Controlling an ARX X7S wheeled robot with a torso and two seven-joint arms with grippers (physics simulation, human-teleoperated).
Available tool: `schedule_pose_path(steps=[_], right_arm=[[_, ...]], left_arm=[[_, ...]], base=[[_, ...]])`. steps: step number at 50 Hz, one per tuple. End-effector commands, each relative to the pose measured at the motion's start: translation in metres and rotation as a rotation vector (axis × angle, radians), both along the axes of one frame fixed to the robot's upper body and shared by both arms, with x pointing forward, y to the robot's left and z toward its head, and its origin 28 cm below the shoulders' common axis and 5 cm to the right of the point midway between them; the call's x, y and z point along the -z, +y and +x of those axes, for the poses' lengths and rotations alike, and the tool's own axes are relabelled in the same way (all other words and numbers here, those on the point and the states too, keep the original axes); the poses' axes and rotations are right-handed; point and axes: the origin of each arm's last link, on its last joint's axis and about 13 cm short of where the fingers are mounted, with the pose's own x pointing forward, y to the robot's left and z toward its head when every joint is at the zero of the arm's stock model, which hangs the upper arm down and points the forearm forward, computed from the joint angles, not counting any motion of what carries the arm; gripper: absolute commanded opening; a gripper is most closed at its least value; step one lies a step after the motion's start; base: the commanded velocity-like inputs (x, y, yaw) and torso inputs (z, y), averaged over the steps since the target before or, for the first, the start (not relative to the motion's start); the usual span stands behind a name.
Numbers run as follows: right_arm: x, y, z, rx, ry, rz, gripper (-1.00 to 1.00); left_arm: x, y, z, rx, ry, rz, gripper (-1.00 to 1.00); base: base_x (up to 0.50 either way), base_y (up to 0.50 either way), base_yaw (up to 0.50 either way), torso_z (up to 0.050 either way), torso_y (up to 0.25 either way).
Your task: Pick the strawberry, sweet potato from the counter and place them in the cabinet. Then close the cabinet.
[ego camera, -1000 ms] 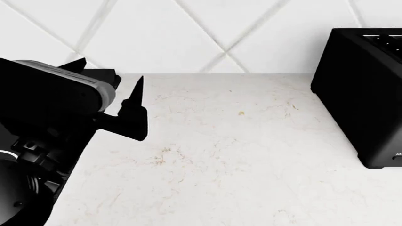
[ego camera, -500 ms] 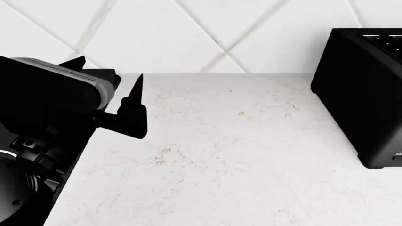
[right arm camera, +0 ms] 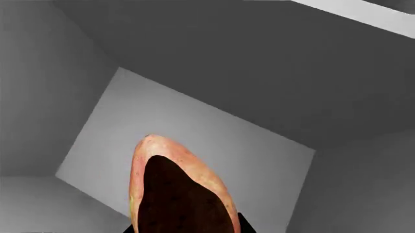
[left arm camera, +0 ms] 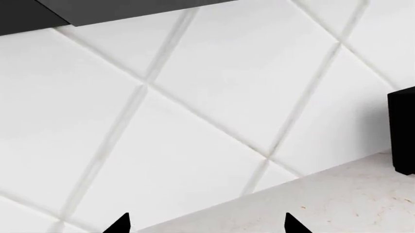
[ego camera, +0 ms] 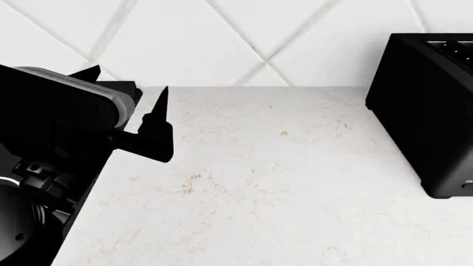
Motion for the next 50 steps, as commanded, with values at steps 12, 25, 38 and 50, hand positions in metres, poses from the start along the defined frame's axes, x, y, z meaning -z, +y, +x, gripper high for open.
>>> schedule_pose_path(steps=[12,25,38,50], right_arm=[[0.016,-0.014,0.014,0.124,0.170,0.084,-1.00],[0.024,-0.022,0.019,0.190,0.239,0.063,-1.00],[0.026,-0.024,0.021,0.196,0.254,0.053,1.00],[0.022,-0.024,0.018,0.193,0.234,0.045,1.00]], left_arm=[[0.002,0.001,0.002,-0.005,0.004,0.002,1.00],[0.000,0.000,0.001,-0.003,0.000,0.005,1.00],[-0.002,-0.001,0.000,-0.001,-0.002,0.007,1.00],[-0.002,-0.001,0.001,0.000,-0.003,0.007,1.00]], base=[[0.00,0.00,0.00,0.000,0.000],[0.00,0.00,0.00,0.000,0.000],[0.00,0.00,0.00,0.000,-0.002],[0.00,0.00,0.00,0.000,-0.003]])
